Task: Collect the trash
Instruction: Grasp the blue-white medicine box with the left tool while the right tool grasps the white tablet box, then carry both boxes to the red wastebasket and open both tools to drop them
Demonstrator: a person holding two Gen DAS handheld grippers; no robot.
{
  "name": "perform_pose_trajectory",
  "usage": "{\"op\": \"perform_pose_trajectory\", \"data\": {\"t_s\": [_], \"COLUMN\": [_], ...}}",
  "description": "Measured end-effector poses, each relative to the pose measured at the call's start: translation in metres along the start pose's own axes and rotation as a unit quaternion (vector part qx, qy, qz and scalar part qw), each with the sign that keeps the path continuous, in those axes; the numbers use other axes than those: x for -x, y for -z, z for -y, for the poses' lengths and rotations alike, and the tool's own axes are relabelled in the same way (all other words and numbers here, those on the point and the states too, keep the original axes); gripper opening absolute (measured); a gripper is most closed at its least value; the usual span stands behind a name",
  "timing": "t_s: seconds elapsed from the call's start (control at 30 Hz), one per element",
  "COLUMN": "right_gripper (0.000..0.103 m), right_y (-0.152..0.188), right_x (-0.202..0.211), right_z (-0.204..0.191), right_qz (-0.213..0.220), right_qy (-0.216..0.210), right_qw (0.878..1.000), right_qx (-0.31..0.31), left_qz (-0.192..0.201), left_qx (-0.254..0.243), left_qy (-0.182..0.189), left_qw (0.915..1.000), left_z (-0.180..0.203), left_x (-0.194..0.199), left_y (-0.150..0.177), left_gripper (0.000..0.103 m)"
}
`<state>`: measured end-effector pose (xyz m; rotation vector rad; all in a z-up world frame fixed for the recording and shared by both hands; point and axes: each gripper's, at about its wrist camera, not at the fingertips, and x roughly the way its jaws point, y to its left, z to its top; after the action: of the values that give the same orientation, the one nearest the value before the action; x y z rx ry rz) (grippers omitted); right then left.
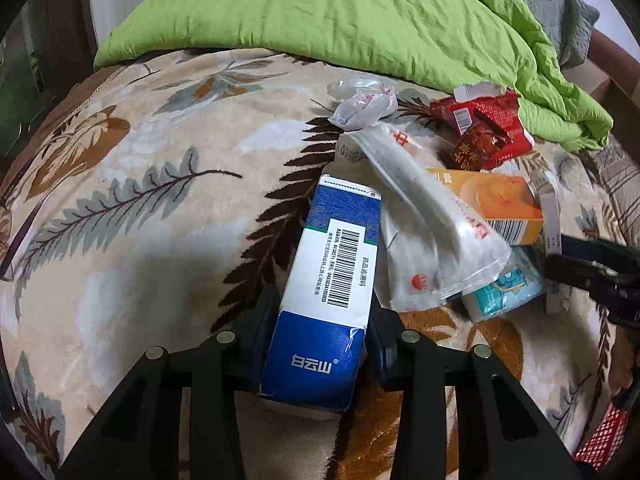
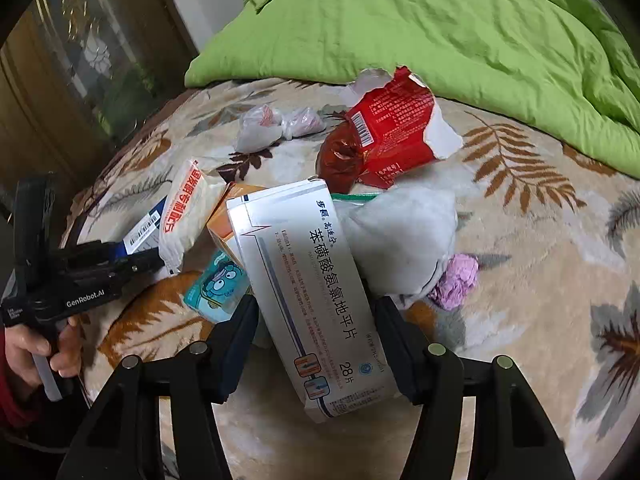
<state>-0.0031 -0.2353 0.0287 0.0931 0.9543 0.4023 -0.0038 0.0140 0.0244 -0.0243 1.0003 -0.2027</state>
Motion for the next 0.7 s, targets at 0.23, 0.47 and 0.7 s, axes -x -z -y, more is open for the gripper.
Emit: {"op": "perform_pose_trajectory", "data": {"t_s": [0.23, 0.47, 0.7], "right_gripper": [0.062, 0.062, 0.062], "right_y": [0.022, 0.049, 0.074], "right_x": [0.032, 0.072, 0.105], "right_z": [-0.026, -0.039, -0.045], "right_qz": [0.038, 0.077, 0.109], "right_qy": [0.032, 0.03, 0.014], "right_qw": [0.998, 0.993, 0.985], "right_qx": [-0.027, -0.089, -0.134], "left_qz": [0.03, 0.105, 0.168], "left_qx": [0.014, -0.001, -0.042], "left_qy": [0.009, 0.006, 0.016], "left_qw": [0.9994, 0.9945, 0.9848], "left_z": [-0.004, 0.008, 0.037], "left_x": [0.017, 0.057, 0.095], "left_y": [0.001, 0.009, 0.027], "left_gripper": [0.039, 0.039, 0.039]}}
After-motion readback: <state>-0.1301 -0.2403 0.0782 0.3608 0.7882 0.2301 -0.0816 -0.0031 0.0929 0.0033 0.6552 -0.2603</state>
